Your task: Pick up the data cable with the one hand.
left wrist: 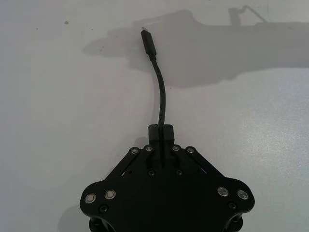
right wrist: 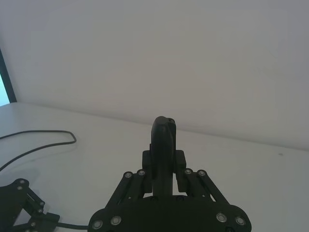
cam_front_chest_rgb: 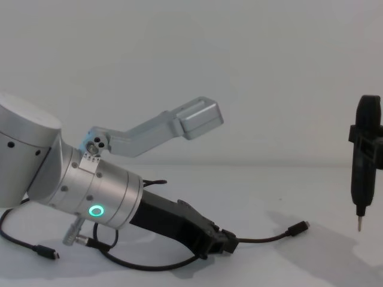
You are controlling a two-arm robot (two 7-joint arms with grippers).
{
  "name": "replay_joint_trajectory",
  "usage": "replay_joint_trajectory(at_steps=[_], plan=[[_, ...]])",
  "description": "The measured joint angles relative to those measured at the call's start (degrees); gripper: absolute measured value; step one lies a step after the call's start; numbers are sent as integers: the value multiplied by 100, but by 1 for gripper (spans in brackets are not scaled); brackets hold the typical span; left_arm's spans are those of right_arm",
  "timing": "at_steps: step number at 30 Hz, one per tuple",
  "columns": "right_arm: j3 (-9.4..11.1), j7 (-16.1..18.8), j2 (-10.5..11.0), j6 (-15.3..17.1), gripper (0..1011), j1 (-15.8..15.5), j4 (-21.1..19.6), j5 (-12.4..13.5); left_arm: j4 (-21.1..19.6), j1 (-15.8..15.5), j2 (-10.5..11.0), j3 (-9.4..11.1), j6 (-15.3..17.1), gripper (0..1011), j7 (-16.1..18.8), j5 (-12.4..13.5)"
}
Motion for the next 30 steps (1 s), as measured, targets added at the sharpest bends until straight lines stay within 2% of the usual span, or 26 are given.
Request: replay_joint_trajectory(at_steps=[9,20,30], plan=[[53,57,-14,0,275,-4,-98,69,-46,0,23,50,-230,41,11,117],[208,229,-62,54,274,26,-461,331,-217,0,73,109,-812,41,149,450],[287,311,-145,143,275,126,-563,476,-387,-40,115,122,-1248,40,243,709]])
